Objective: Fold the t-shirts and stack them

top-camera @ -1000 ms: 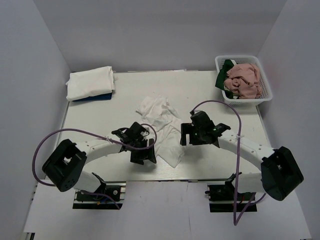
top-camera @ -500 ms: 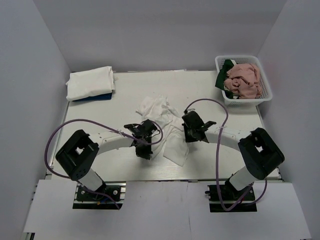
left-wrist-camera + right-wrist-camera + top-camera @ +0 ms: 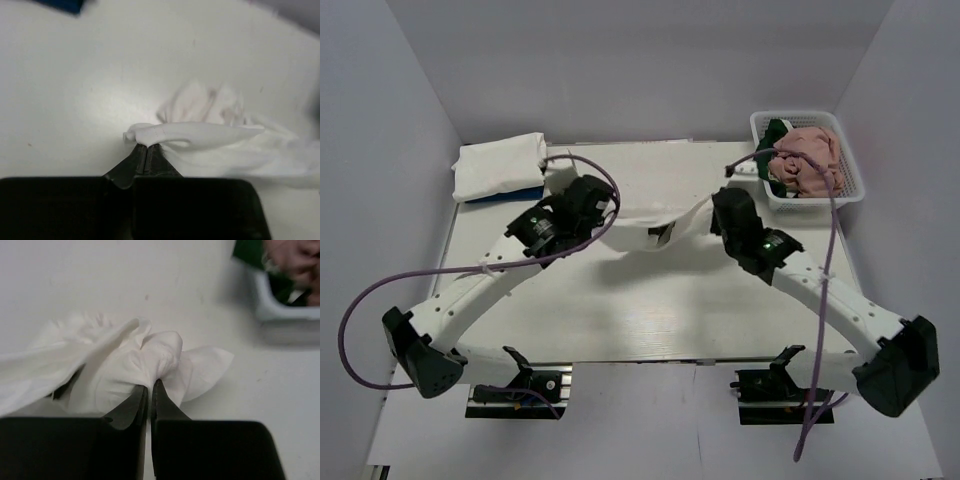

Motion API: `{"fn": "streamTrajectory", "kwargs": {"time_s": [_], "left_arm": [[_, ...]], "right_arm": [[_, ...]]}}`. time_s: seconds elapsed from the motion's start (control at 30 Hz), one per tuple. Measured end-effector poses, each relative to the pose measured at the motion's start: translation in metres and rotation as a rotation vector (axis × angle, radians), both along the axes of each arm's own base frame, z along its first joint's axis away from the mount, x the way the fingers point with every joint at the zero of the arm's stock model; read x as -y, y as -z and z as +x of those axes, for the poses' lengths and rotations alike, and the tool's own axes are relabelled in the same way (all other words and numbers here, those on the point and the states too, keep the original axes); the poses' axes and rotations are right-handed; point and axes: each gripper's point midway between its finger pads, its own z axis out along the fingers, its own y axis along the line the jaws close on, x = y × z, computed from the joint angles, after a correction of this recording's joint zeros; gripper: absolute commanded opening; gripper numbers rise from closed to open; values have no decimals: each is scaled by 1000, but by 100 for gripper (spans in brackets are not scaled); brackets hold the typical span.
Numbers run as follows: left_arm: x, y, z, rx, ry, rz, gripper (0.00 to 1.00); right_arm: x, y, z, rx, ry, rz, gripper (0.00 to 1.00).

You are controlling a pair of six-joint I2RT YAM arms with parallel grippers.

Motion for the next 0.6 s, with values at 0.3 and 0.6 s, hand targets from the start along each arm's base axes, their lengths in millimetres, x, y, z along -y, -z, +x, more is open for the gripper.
{"fn": "streamTrajectory", "kwargs": {"time_s": [0.3,0.6], "left_arm": [[-61,-171,-2,426,-148,-42,0],[-116,-317,-92,856,52,-309,0]], "right_arm": [[59,-191,-3,455,169,27,0],[84,-340,-100,817,-109,222,0]]}}
